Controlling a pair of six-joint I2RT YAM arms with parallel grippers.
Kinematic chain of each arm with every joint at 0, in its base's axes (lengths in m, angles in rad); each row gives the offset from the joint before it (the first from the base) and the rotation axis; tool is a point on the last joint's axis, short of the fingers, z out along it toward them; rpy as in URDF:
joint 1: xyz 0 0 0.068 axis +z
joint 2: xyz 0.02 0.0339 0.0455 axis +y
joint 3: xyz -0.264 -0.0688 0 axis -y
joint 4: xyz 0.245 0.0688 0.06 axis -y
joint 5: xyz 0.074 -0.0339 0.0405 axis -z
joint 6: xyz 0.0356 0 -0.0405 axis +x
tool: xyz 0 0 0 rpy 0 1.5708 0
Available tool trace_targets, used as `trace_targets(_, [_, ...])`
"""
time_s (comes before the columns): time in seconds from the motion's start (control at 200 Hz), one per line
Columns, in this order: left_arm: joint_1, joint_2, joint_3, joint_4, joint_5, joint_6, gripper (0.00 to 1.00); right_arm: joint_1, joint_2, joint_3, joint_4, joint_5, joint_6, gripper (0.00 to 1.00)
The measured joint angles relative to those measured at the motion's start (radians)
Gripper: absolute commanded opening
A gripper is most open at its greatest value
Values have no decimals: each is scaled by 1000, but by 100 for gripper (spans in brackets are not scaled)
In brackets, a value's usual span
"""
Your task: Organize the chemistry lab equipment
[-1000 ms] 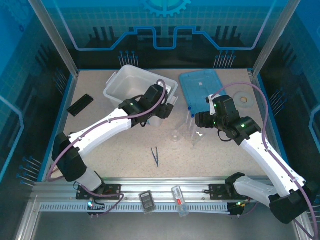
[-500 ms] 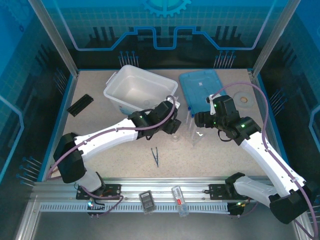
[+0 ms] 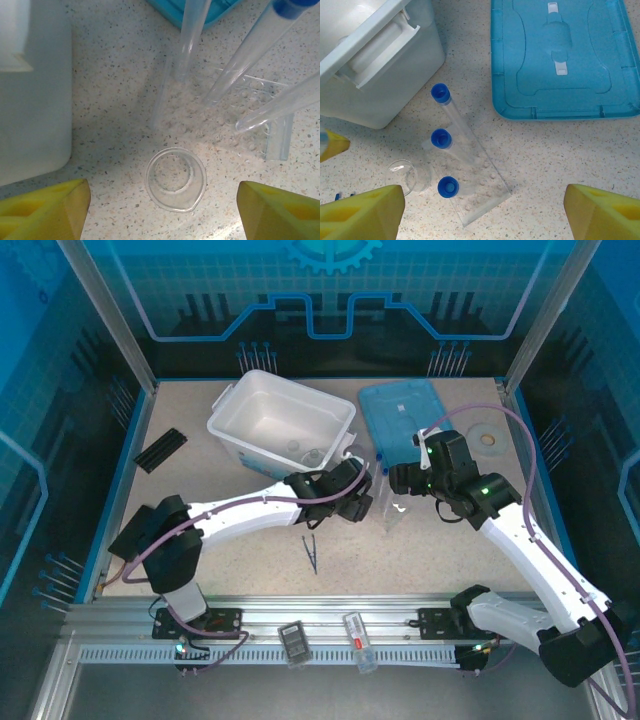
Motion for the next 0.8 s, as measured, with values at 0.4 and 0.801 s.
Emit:
trace_targets(0.4, [0, 100, 0, 12, 35, -45, 78, 0, 0, 0, 0, 0, 0, 83])
trace_targets(0.801, [0, 155, 2, 12, 48, -51, 74, 0, 0, 0, 0, 0, 0, 83])
